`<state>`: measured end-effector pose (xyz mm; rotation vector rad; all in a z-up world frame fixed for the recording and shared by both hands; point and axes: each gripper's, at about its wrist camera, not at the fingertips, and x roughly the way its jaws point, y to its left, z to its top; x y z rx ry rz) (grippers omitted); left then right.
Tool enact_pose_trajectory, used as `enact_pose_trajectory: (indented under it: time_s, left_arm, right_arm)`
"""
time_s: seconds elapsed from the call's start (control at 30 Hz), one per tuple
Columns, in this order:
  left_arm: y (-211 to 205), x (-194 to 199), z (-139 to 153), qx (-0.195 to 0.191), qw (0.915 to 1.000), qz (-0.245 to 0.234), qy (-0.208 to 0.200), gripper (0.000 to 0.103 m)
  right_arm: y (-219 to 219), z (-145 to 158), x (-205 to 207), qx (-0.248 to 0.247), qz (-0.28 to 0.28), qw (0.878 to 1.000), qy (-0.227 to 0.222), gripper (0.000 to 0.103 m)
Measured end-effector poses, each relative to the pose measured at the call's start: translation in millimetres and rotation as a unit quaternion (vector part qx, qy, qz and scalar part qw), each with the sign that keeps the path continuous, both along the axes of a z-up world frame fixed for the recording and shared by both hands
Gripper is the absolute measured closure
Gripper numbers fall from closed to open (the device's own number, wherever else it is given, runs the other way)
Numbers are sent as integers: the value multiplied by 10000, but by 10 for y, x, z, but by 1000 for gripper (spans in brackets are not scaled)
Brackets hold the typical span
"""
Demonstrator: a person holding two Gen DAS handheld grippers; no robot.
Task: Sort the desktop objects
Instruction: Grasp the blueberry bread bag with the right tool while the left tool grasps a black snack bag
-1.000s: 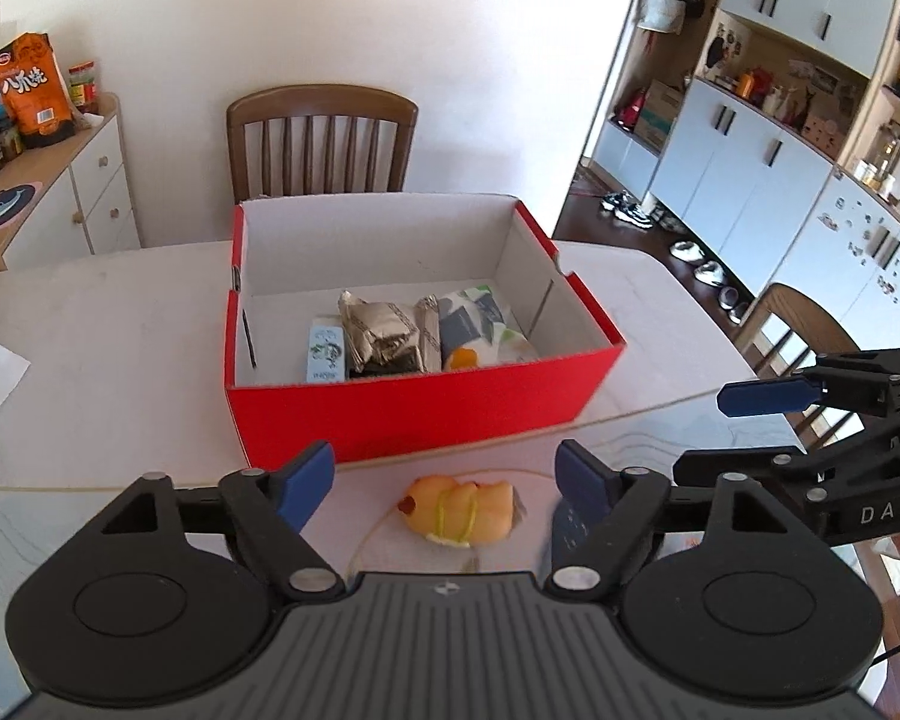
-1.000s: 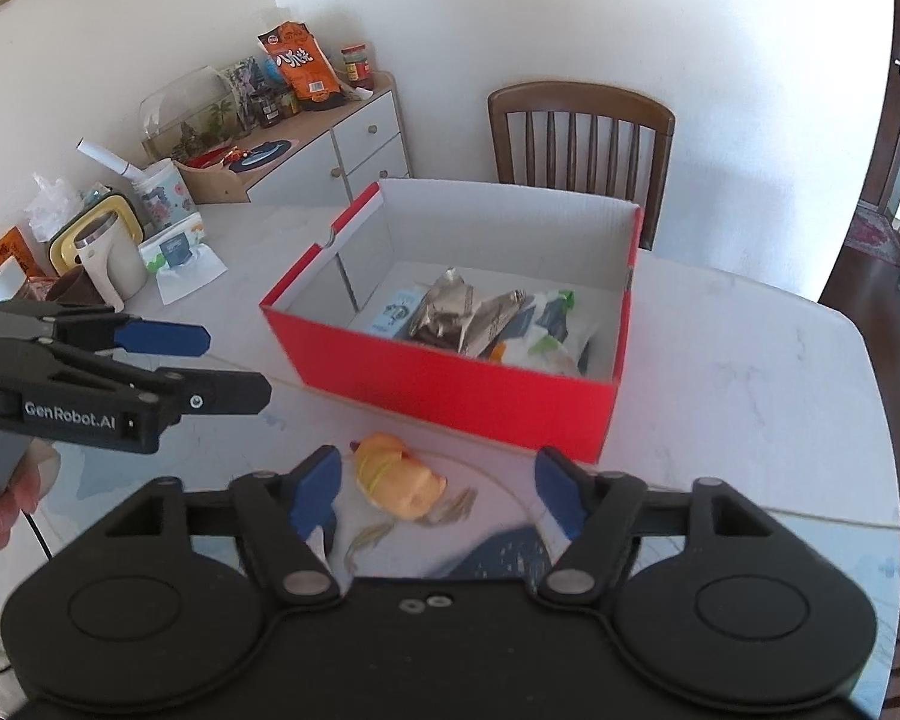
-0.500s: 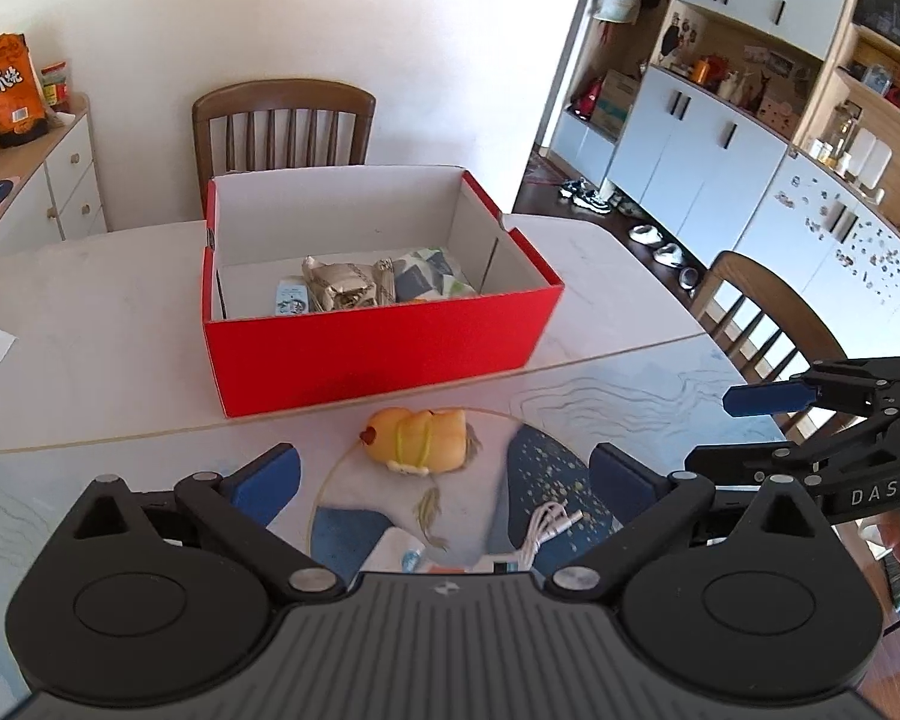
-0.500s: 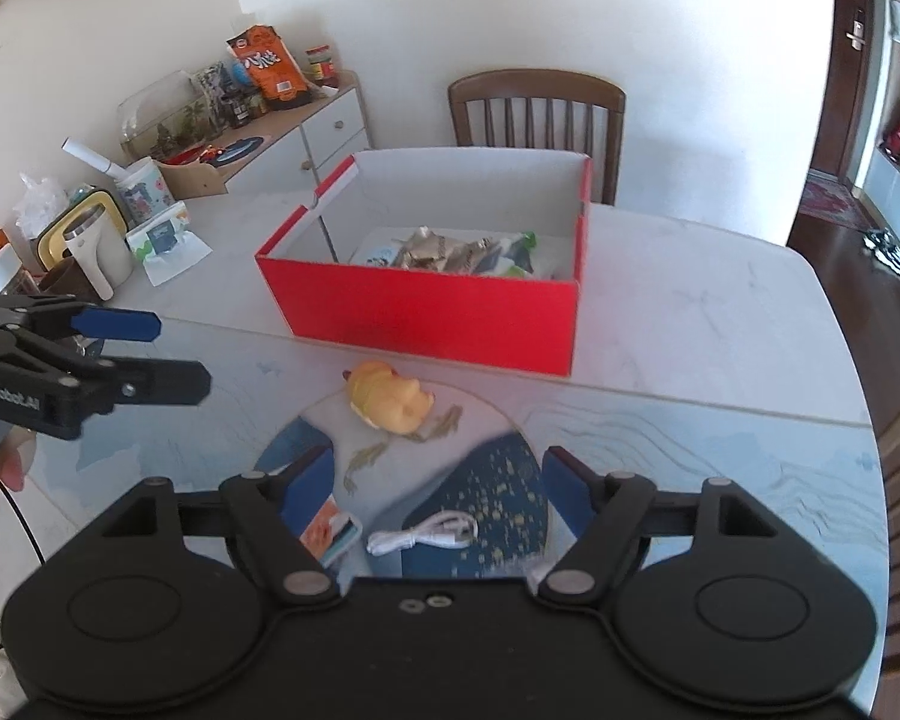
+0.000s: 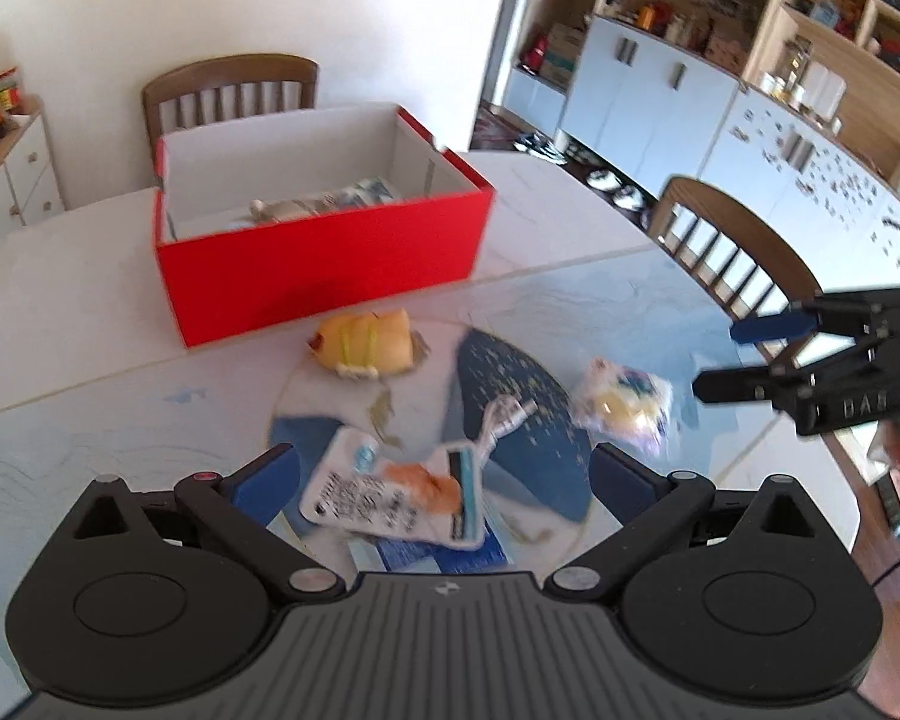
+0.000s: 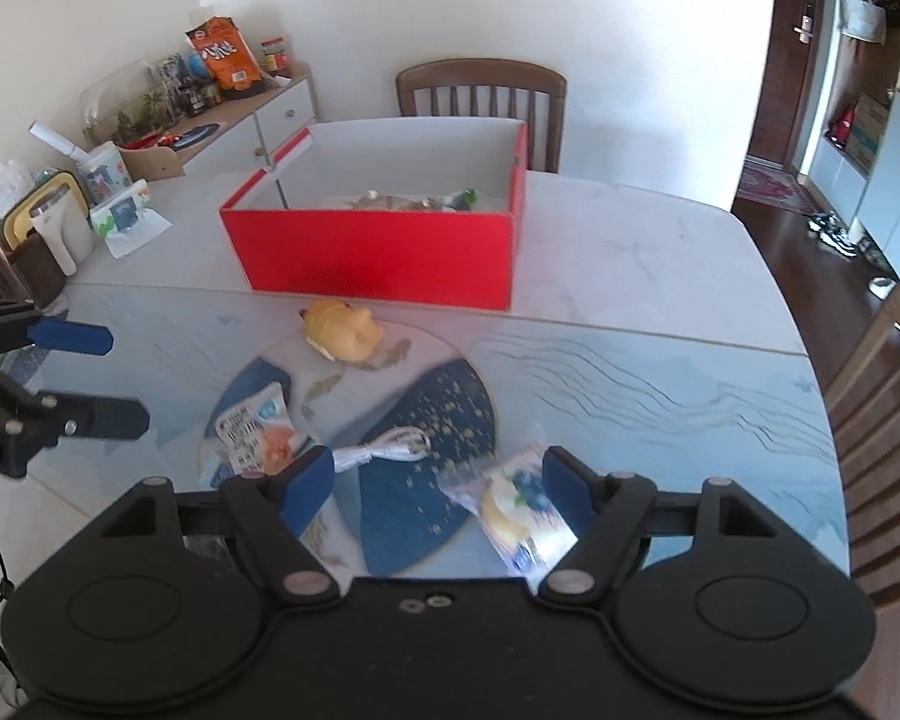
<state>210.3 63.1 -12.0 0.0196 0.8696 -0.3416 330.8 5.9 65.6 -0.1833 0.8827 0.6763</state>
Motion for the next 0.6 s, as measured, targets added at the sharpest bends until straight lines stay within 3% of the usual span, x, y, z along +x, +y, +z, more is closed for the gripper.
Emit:
enact_pose_trajectory:
  time_s: [0.13,0.4,0.6]
  left_arm:
    - [-24,-86,-157,-100,9997,-61,226,0]
    - [-87,-270,-316,233,9995,-215,6,0]
    - [-129,-329,-515,314,9987,-388,105,0]
  right_arm:
    - [-100,-70,-46,-49,-172,9998,0,27]
    - [-231,-282,-14,-145,-302,9994,31,27]
    - [-249,-469,140,-245,-275,9993,-12,27]
